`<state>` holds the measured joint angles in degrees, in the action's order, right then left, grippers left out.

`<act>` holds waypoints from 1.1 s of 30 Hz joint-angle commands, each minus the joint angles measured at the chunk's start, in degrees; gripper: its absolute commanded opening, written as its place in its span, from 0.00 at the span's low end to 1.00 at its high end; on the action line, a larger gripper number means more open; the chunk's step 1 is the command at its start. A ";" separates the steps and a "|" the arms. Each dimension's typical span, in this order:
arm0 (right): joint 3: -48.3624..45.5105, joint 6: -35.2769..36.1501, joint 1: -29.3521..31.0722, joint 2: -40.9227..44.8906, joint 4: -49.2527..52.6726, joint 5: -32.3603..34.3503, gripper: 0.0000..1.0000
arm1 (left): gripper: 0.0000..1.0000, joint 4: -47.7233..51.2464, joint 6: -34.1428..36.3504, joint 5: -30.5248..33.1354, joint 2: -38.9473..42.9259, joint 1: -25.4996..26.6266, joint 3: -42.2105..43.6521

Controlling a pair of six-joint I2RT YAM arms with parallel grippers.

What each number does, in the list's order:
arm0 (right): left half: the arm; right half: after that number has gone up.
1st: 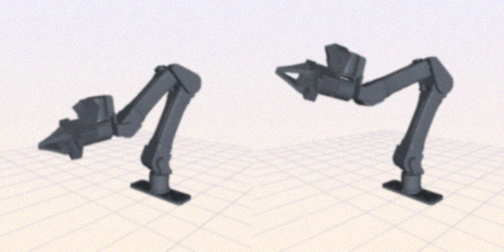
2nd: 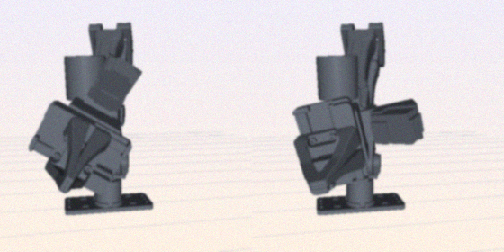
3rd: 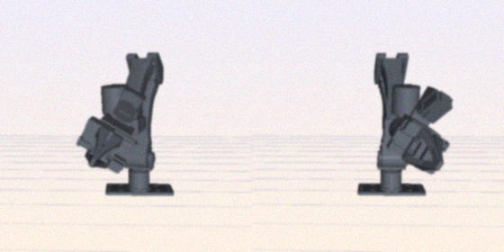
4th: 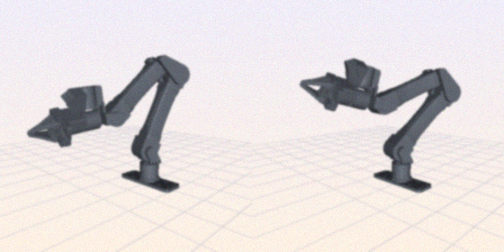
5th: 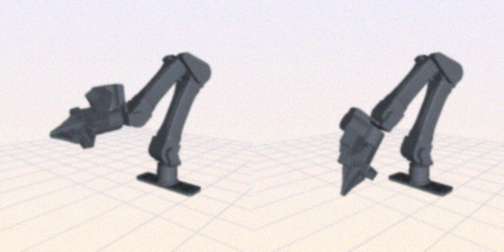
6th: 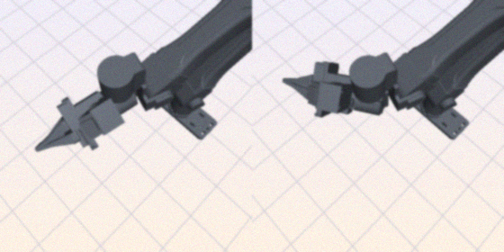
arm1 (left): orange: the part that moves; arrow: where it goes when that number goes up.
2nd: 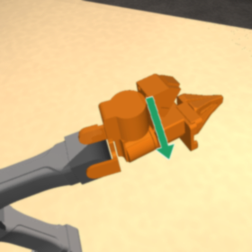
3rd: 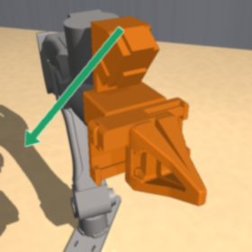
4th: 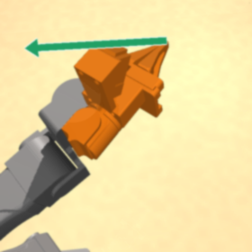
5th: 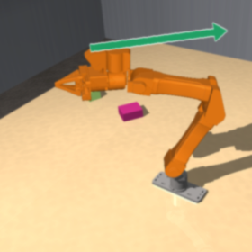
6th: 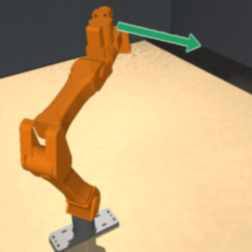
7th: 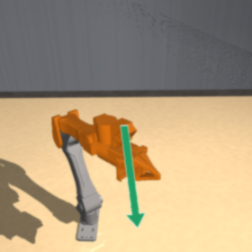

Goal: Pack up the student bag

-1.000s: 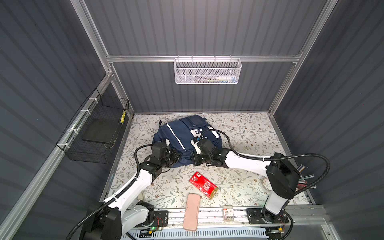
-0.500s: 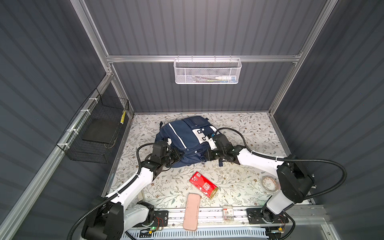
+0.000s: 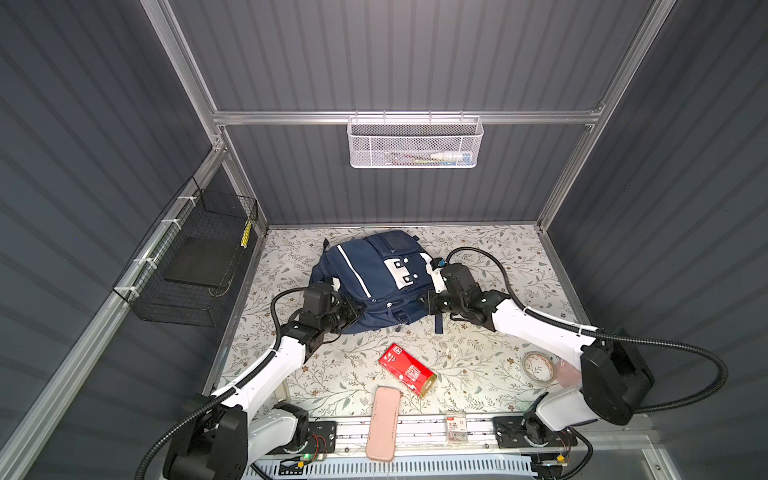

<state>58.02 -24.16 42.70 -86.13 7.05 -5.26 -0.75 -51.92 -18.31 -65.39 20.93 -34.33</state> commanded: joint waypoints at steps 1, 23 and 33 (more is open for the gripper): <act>5.49 1.20 5.04 -4.63 2.54 1.81 0.50 | 0.00 -2.26 0.10 -1.74 0.55 -0.23 -0.63; 18.00 3.41 13.11 -20.36 5.65 15.62 0.31 | 0.00 -1.96 -1.37 -2.38 2.21 -0.10 -0.84; 16.79 4.90 12.72 -19.00 3.69 5.18 0.00 | 0.00 -3.34 -1.98 -2.71 1.52 -0.10 0.16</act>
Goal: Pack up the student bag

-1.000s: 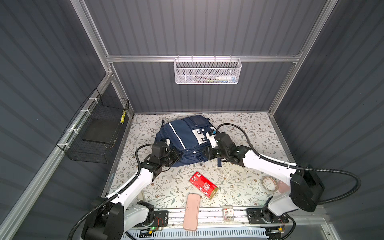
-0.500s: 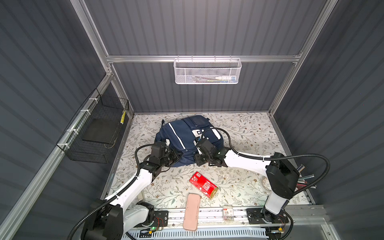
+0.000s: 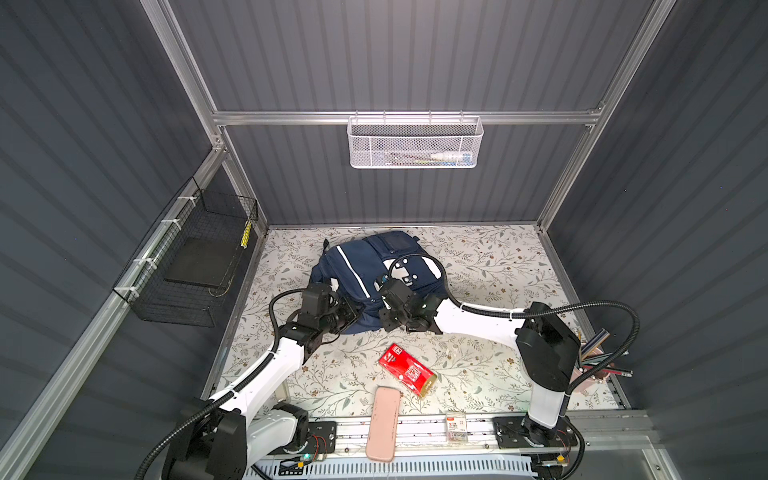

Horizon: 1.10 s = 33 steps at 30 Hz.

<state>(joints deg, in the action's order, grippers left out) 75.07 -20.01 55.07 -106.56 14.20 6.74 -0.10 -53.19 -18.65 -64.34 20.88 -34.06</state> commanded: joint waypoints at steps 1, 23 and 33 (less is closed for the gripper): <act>-0.64 0.31 0.34 1.82 -4.57 -9.18 0.00 | 0.00 -4.40 -0.85 -2.51 0.20 -0.05 0.05; -13.58 -5.81 -12.94 6.98 -4.71 -9.20 0.00 | 0.00 2.19 2.18 -0.63 3.27 -0.14 -2.33; -16.08 -1.38 -17.99 9.63 -1.73 -8.33 0.00 | 0.00 4.65 4.40 2.14 2.89 -0.58 -3.98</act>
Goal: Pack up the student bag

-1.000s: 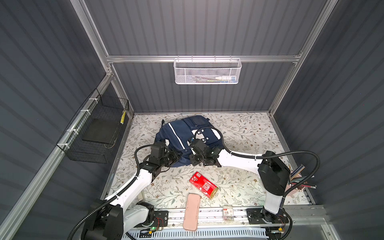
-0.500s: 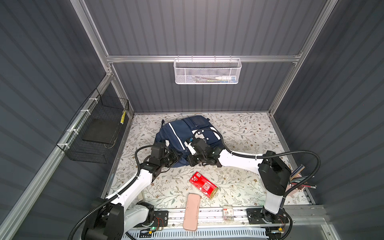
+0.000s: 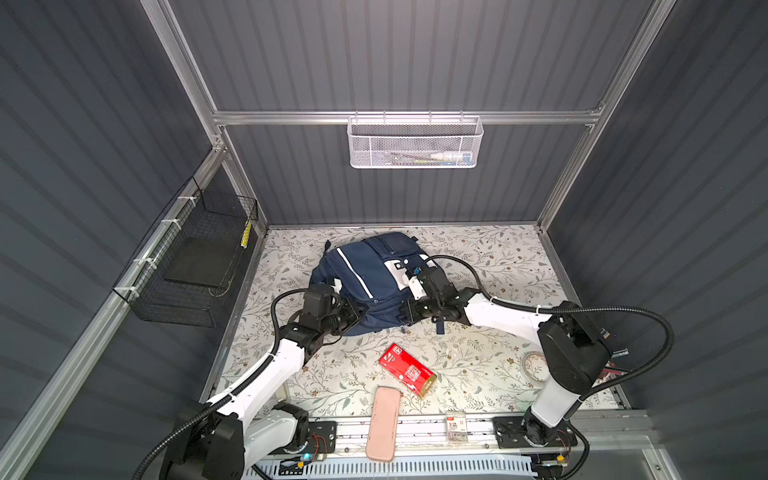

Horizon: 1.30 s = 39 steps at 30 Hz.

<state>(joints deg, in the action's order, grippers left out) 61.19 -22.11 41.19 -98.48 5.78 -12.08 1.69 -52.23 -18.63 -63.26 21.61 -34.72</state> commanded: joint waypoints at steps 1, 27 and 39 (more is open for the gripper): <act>-1.68 1.83 -3.25 2.24 7.44 8.81 0.01 | 0.07 3.58 4.35 2.40 1.44 -1.39 -4.17; 10.61 -25.06 3.63 -6.31 -9.60 5.02 0.67 | 0.57 10.21 4.99 -1.44 7.71 -1.48 -3.68; 10.84 -30.38 4.92 -6.08 -16.61 5.61 0.07 | 0.51 17.81 9.30 -0.70 9.99 -1.48 -7.31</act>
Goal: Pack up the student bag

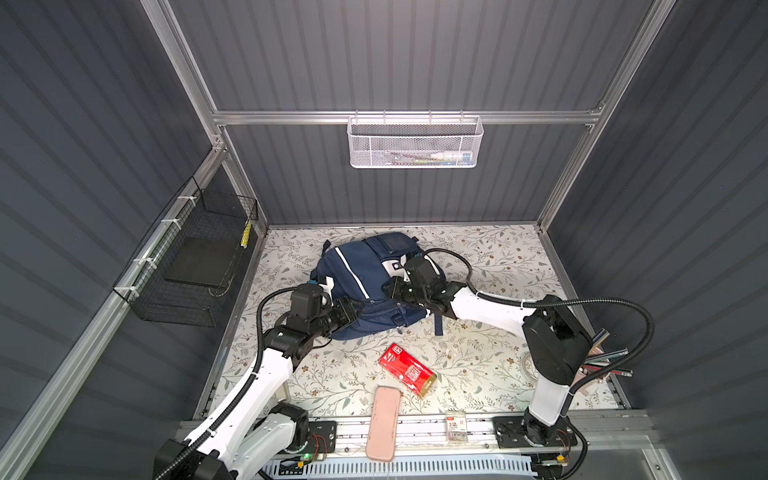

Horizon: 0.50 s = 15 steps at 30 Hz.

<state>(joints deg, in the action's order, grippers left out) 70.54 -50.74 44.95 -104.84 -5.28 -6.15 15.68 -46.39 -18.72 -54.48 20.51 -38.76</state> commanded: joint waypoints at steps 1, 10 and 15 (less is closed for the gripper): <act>1.35 -1.74 1.51 1.33 -5.96 0.51 0.05 | 0.49 5.15 4.76 1.19 1.30 -0.39 -4.35; 2.31 -3.20 3.19 3.59 -9.22 2.69 0.00 | 0.47 2.87 12.74 4.95 0.51 1.00 -3.58; 2.19 -5.44 3.74 4.72 -11.47 0.44 0.00 | 0.50 -1.80 13.15 6.19 -1.70 1.68 -3.85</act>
<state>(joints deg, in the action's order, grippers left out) 70.52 -54.57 47.44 -103.96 -7.99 -2.81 16.91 -35.64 -14.02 -54.61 21.74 -42.13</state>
